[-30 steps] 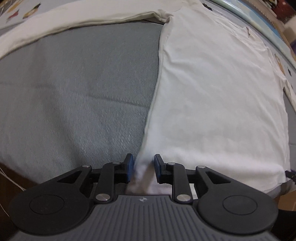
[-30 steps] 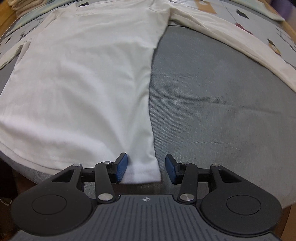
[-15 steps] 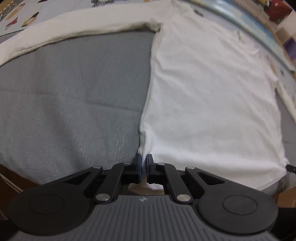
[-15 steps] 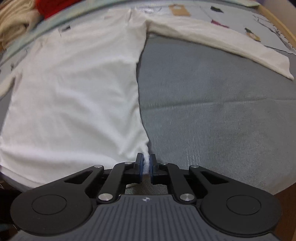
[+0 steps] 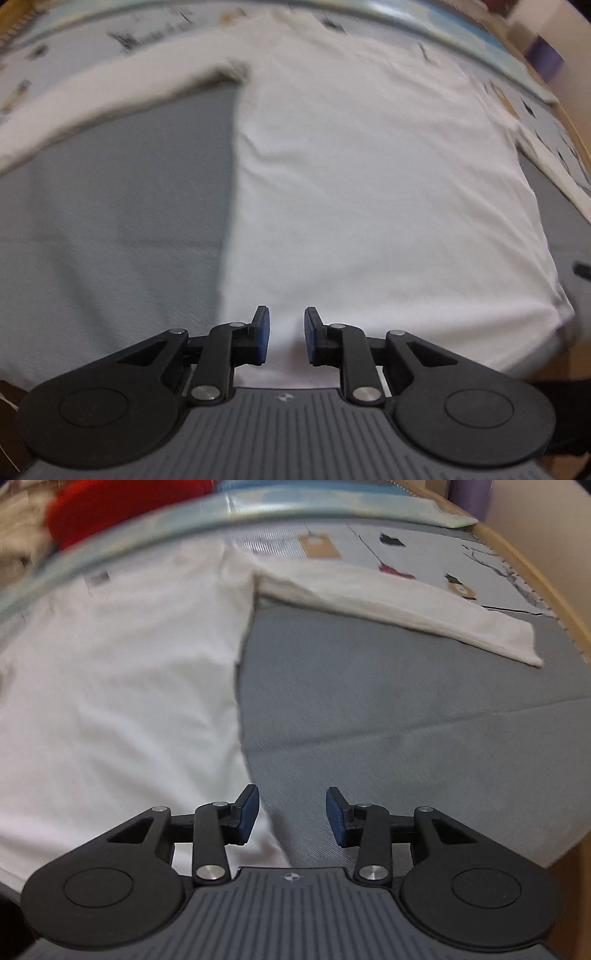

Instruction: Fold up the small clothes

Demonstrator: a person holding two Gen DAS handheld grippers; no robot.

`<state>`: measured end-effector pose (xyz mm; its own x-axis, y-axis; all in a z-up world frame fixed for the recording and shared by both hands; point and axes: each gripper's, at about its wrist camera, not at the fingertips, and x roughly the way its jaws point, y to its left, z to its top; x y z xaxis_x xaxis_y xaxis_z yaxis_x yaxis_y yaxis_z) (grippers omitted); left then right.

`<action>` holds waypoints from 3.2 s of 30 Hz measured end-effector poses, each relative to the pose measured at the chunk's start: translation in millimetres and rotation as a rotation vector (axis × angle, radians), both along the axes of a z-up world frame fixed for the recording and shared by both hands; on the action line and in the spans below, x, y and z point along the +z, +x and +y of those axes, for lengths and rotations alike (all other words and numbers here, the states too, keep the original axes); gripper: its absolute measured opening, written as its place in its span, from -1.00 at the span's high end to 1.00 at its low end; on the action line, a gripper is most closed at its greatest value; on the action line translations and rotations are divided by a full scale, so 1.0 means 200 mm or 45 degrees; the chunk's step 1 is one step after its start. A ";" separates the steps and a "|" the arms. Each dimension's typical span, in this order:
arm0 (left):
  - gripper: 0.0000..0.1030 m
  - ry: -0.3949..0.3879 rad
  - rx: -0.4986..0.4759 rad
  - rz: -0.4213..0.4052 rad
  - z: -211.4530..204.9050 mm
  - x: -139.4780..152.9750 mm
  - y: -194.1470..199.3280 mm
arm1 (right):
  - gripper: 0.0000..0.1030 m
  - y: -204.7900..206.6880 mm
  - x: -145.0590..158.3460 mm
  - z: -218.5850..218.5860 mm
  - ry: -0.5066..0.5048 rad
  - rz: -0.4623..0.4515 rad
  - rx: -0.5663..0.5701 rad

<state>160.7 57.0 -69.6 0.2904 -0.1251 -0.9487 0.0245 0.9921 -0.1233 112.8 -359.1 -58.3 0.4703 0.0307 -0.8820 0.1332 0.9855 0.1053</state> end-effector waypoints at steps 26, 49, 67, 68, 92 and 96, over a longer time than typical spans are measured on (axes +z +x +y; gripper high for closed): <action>0.44 0.131 -0.010 -0.365 -0.15 0.18 -0.01 | 0.15 0.00 0.08 0.22 -0.082 -0.240 0.276; 0.44 0.240 0.185 -0.709 0.26 0.47 0.81 | 0.20 0.36 0.40 0.54 -0.091 -0.635 0.394; 0.17 0.153 0.917 -0.257 1.38 0.14 0.88 | 0.28 0.98 0.56 0.77 -0.100 -0.842 0.420; 0.13 0.167 0.982 -0.236 1.42 0.13 0.85 | 0.28 1.00 0.51 0.78 -0.093 -0.796 0.411; 0.90 0.299 0.991 -0.706 1.26 0.43 0.92 | 0.13 1.11 0.48 0.87 0.024 -0.690 0.505; 0.90 0.202 0.742 -0.788 0.80 0.66 0.94 | 0.13 1.12 0.52 0.84 0.061 -0.697 0.475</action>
<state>349.6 217.2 63.3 0.7371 0.3249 -0.5925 -0.4767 0.8715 -0.1151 336.0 -191.9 45.2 0.8002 0.3114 -0.5126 -0.3013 0.9477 0.1053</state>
